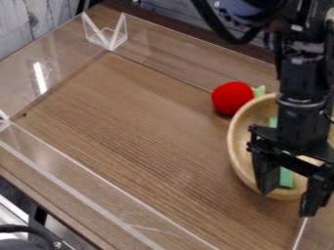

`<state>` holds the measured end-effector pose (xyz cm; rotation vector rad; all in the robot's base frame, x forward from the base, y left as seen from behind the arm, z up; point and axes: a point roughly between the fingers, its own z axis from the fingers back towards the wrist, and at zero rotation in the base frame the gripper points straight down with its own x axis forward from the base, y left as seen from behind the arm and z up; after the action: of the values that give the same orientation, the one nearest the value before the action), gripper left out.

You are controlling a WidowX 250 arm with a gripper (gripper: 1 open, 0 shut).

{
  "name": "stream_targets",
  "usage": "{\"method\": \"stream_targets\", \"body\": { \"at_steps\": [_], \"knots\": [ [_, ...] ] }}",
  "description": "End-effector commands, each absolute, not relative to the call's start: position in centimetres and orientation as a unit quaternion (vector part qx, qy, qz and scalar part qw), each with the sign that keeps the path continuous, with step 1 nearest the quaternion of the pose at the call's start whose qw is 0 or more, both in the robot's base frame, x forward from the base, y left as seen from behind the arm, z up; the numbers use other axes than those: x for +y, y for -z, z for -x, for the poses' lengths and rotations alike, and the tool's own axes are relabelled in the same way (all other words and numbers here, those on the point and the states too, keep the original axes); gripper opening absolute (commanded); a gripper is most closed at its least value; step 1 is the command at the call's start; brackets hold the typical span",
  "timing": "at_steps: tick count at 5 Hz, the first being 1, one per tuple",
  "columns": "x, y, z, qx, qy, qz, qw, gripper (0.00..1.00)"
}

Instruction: Move the red object to the right side of the table

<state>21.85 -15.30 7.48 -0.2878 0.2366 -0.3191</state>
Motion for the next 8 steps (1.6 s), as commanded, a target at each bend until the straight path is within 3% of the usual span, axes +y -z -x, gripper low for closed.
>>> {"method": "stream_targets", "body": {
  "at_steps": [1,4,6,8],
  "knots": [
    [-15.2,-8.5,-22.5,0.106,0.177,0.14,0.968,1.0],
    [-13.1,-6.2,-23.3,0.124,0.195,0.126,0.965,1.0],
    [-13.2,-7.6,-24.8,0.122,0.143,0.117,0.975,1.0],
    [-12.0,-6.1,-26.3,0.128,0.149,0.109,0.974,1.0]
  ]
}}
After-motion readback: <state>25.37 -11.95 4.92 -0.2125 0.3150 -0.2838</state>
